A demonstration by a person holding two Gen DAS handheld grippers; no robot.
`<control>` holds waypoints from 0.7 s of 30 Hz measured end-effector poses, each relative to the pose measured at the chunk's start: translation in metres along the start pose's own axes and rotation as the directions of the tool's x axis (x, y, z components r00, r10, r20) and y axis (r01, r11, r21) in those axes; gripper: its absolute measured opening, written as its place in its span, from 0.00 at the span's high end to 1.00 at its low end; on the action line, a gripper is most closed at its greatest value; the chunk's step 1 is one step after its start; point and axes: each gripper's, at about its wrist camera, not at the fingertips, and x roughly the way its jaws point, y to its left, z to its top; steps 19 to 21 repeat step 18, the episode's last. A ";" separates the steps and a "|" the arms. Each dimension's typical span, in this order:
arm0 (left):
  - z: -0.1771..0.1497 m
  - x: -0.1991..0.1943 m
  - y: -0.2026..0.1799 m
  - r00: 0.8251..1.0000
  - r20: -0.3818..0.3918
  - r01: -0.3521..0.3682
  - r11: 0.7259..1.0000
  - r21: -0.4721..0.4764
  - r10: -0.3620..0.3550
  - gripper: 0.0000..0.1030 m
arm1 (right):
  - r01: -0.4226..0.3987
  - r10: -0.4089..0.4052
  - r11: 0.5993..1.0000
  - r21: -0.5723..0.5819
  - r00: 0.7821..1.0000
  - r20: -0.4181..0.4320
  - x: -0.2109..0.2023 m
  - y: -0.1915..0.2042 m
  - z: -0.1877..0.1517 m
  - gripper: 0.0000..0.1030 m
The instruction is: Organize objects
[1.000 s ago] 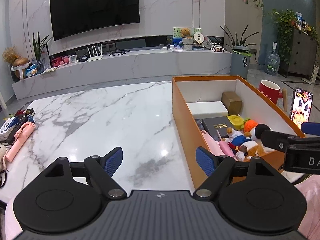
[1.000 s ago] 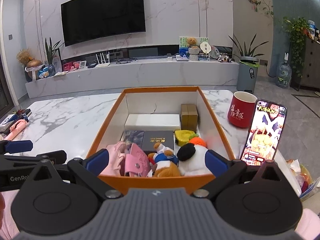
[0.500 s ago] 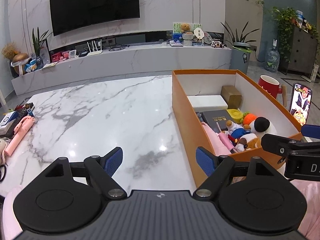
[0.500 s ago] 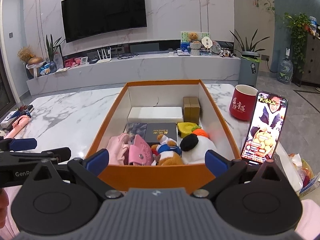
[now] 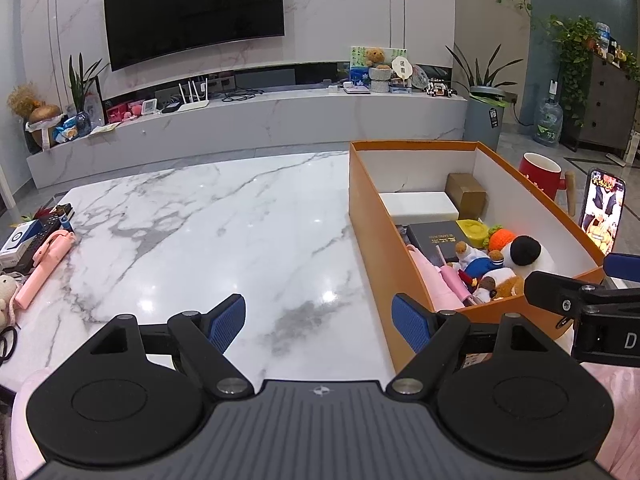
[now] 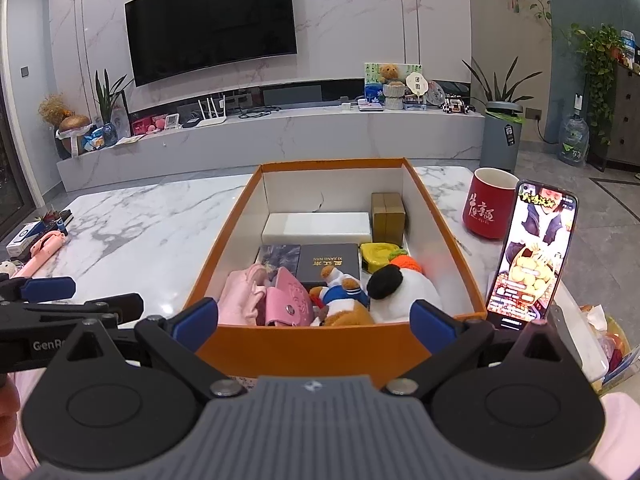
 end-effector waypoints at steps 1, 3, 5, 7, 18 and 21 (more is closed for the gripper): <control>0.000 0.000 0.000 1.000 0.001 0.001 1.000 0.000 -0.001 0.09 | 0.000 0.000 1.000 0.000 1.000 0.001 0.000 0.000 0.000 0.01; 0.000 -0.001 -0.001 1.000 0.003 0.001 1.000 0.002 -0.001 0.09 | 0.001 -0.001 1.000 0.000 1.000 0.003 -0.001 0.000 0.000 0.01; 0.001 -0.002 -0.001 1.000 0.004 0.002 1.000 0.003 -0.002 0.09 | 0.000 0.000 1.000 0.001 1.000 0.005 -0.001 0.000 0.000 0.01; 0.001 -0.002 -0.001 1.000 0.004 0.003 1.000 0.002 -0.003 0.09 | -0.001 0.001 1.000 0.000 1.000 0.005 -0.002 0.001 0.000 0.01; 0.001 -0.003 -0.002 1.000 0.004 0.003 1.000 0.003 -0.003 0.09 | -0.004 0.004 1.000 -0.013 1.000 0.004 -0.002 0.004 0.001 0.01; 0.001 -0.003 -0.002 1.000 0.004 0.003 1.000 0.003 -0.003 0.09 | -0.004 0.004 1.000 -0.013 1.000 0.004 -0.002 0.004 0.001 0.01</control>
